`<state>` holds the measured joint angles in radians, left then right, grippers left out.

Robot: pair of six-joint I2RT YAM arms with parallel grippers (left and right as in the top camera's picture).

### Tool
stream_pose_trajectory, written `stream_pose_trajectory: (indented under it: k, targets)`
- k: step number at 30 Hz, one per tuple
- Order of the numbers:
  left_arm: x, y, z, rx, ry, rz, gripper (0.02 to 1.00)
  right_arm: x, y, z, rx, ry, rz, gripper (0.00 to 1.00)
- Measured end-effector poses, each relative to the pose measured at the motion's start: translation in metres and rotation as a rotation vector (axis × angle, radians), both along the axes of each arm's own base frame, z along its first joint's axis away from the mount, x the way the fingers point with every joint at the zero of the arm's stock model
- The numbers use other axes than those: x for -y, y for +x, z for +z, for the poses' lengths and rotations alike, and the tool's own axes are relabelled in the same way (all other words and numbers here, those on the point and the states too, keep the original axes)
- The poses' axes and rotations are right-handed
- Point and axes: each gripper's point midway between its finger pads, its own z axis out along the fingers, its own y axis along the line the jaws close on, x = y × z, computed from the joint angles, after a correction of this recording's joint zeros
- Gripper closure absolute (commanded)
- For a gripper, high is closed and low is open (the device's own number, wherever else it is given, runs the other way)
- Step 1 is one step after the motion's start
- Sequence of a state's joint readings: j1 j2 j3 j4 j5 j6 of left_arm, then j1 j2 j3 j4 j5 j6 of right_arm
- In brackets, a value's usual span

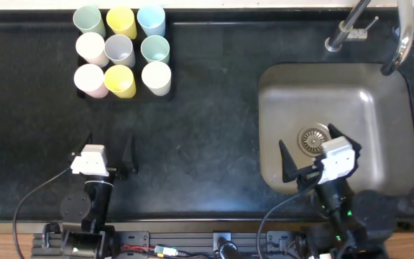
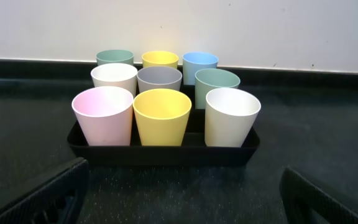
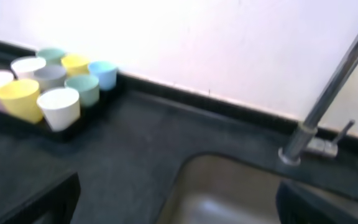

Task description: Store Cups

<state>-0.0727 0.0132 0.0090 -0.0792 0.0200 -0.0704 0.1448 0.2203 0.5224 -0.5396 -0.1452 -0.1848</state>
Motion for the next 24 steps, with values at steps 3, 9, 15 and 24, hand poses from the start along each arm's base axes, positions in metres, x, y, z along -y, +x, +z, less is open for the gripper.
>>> stream_pose_trajectory:
  k: [3, 9, 15, 24]
  targets:
    - [0.000, 0.000, 0.000, 0.000, 0.000, 0.000, 0.018, 0.001, 0.007, -0.020, 0.060, 0.007, -0.014, 0.003]
    - [0.000, 0.000, 0.000, 0.000, 0.000, 0.000, 0.018, 0.005, 0.022, -0.035, 0.195, 0.045, -0.048, 0.003]
    - [0.000, 0.000, 0.000, 0.000, 0.000, 0.000, 0.018, 0.013, 0.032, -0.052, 0.222, 0.125, -0.105, 0.003]
    - [0.000, 0.000, 0.000, 0.000, 0.000, 0.000, 0.018, 0.028, 0.037, -0.079, 0.141, 0.170, -0.196, 0.003]
